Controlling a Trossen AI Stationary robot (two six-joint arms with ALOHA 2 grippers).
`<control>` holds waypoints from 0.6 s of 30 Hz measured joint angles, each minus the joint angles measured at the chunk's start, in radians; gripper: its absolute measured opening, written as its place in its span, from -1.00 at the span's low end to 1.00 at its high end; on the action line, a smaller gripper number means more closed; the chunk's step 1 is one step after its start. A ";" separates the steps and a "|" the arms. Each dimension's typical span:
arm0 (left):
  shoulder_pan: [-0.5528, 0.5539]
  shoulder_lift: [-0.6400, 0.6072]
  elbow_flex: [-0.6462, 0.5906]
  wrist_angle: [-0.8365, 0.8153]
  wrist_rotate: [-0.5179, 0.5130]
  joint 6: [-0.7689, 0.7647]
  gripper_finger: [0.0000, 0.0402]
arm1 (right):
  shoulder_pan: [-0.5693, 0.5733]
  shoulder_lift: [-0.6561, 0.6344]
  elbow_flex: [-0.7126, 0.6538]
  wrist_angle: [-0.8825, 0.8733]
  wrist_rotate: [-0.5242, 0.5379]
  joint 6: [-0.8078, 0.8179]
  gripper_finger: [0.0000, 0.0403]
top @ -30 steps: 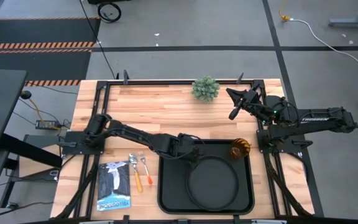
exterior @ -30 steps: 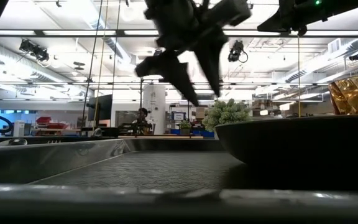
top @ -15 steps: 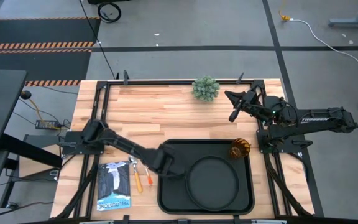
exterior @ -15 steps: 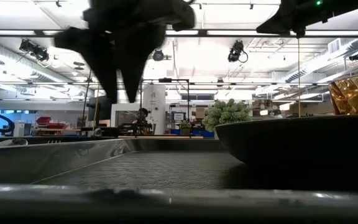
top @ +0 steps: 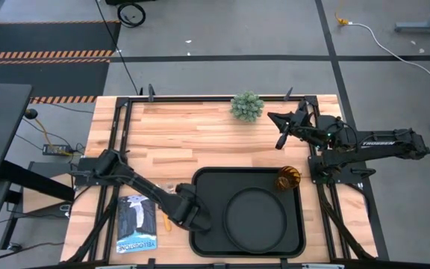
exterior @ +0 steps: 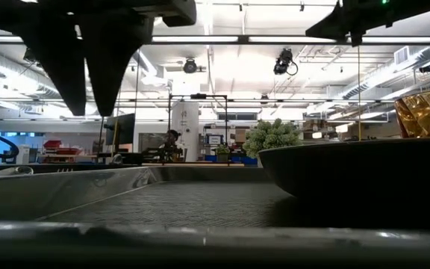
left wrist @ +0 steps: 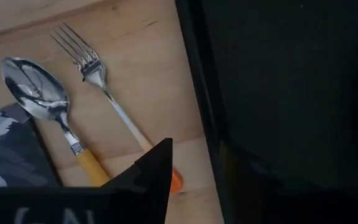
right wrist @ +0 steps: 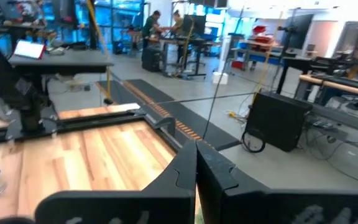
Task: Pick and place plate/cup/fork/spoon on tray
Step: Put the orange fork on the black tray on the left of the black plate
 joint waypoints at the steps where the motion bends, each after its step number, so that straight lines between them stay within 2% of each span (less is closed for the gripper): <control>1: -0.006 0.000 0.000 -0.003 -0.008 0.000 -0.29 | 0.000 0.000 0.000 -0.009 -0.010 0.001 -0.96; 5: -0.018 0.000 0.000 0.005 -0.015 0.076 -0.29 | 0.000 0.000 0.000 -0.022 -0.041 0.018 -0.96; 12: -0.029 0.000 -0.001 0.141 -0.016 0.407 -0.29 | 0.000 0.000 0.000 -0.029 -0.095 0.025 -0.96; 18: -0.029 0.000 -0.001 0.291 0.030 0.662 -0.29 | 0.000 0.000 0.000 -0.013 -0.119 0.013 -0.96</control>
